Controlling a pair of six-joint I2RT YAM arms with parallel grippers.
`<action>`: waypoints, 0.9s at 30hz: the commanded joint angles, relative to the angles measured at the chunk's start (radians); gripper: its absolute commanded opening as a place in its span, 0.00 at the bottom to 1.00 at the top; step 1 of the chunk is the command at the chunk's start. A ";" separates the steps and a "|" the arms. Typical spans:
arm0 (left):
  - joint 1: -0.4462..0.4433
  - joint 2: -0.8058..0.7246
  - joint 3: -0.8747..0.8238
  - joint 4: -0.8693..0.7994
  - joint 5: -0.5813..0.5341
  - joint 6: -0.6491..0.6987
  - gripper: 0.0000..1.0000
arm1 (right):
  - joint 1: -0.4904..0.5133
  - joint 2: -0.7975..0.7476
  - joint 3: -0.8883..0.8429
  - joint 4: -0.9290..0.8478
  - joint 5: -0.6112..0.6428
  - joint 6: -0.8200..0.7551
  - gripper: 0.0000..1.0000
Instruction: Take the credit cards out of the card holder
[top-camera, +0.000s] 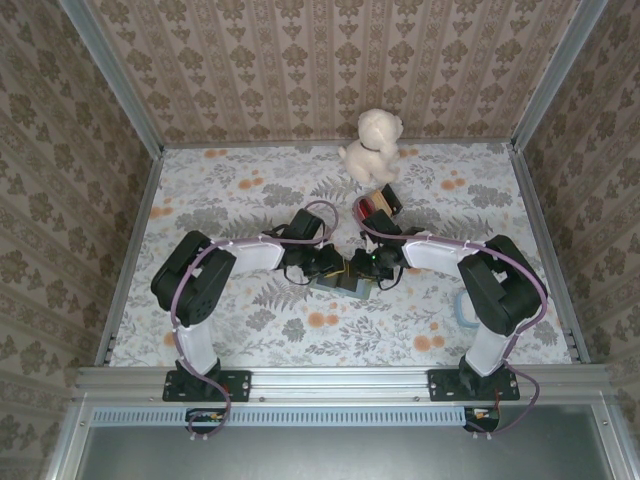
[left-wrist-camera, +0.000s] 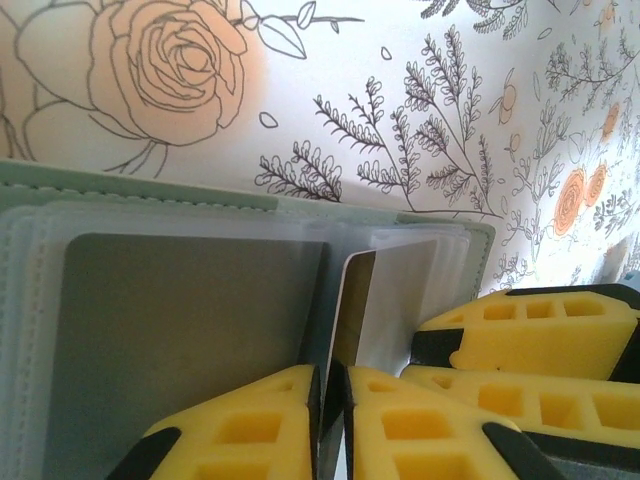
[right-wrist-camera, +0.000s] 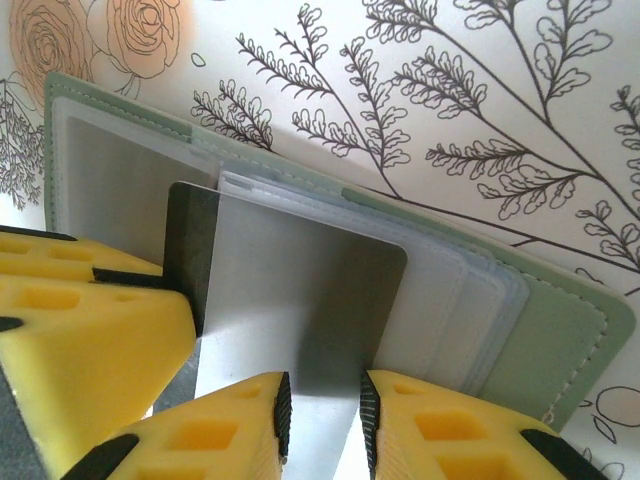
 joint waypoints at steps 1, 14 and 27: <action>0.008 -0.017 0.002 0.014 0.007 0.000 0.11 | -0.007 0.029 -0.015 -0.020 0.004 -0.017 0.30; 0.019 -0.118 -0.039 -0.110 -0.115 0.071 0.00 | -0.016 0.027 -0.028 -0.027 0.053 -0.021 0.30; 0.046 -0.460 -0.167 -0.180 -0.255 0.101 0.00 | -0.045 -0.243 -0.174 0.304 -0.146 0.009 0.53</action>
